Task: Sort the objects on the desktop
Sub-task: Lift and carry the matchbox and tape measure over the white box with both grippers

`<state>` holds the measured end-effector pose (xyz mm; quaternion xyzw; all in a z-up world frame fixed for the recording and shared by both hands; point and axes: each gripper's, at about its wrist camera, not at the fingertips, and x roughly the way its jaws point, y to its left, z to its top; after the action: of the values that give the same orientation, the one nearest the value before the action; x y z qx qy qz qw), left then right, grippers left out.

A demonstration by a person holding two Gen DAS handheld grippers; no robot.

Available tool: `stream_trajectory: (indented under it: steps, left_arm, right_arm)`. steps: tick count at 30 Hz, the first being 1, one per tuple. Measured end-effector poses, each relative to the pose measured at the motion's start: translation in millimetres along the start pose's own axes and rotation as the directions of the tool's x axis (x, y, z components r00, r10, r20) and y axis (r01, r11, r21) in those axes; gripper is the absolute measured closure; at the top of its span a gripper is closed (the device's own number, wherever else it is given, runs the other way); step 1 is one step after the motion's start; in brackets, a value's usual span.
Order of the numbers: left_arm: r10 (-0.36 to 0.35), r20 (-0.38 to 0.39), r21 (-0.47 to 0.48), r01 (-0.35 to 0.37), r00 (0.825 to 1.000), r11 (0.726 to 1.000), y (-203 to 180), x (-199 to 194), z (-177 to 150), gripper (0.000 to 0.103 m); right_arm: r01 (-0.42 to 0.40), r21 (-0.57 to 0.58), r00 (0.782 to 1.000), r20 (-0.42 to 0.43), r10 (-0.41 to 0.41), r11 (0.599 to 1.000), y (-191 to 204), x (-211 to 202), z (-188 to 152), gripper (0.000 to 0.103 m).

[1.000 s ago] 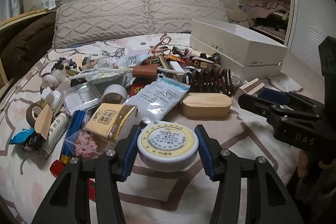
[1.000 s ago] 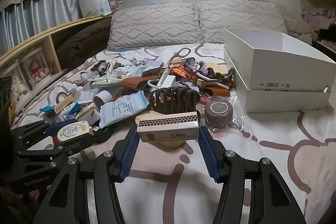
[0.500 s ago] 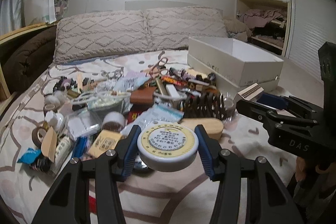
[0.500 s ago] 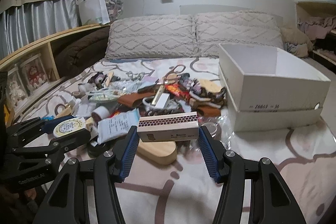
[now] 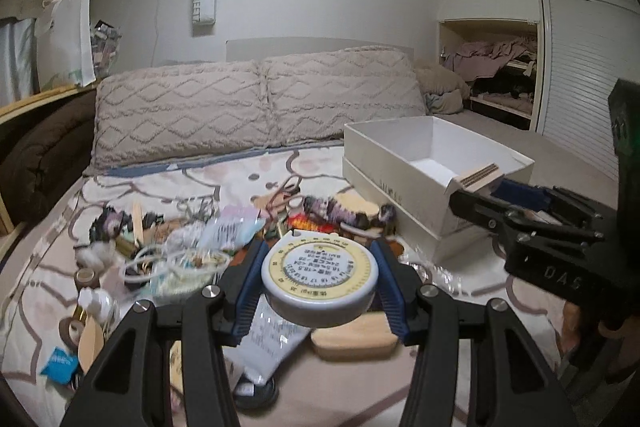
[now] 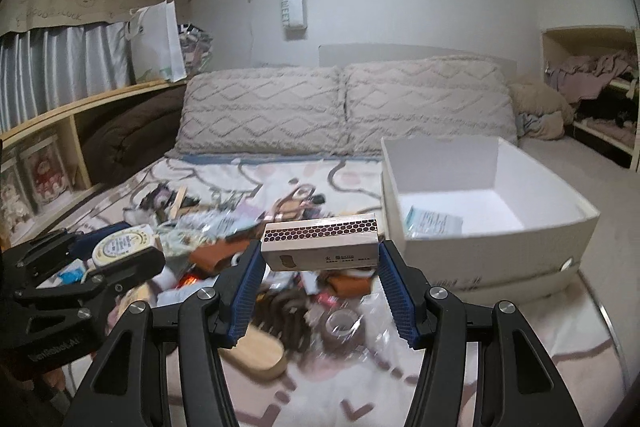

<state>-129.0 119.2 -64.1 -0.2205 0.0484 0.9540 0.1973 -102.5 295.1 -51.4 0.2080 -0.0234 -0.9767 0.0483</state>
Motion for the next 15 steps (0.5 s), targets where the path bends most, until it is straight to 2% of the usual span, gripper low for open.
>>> stream_trajectory:
  steps: [4,10,15]
  left_arm:
    - [0.007,0.024,0.0,-0.007,1.0,1.0,-4.6,9.9,15.1,0.051]
    - [-0.028,0.06,0.007,0.027,0.998,1.0,-16.1,24.0,36.8,0.051]
    - [-0.053,0.085,0.017,0.052,0.995,0.999,-29.1,37.5,49.7,0.051]
  right_arm:
    - [0.02,0.01,0.999,0.049,-0.021,1.0,-10.1,-0.9,21.5,0.045]
    - [0.049,0.036,0.991,0.12,-0.053,0.998,-28.5,1.4,54.9,0.045]
    - [0.061,0.076,0.989,0.132,-0.071,0.995,-48.9,14.2,73.3,0.045]
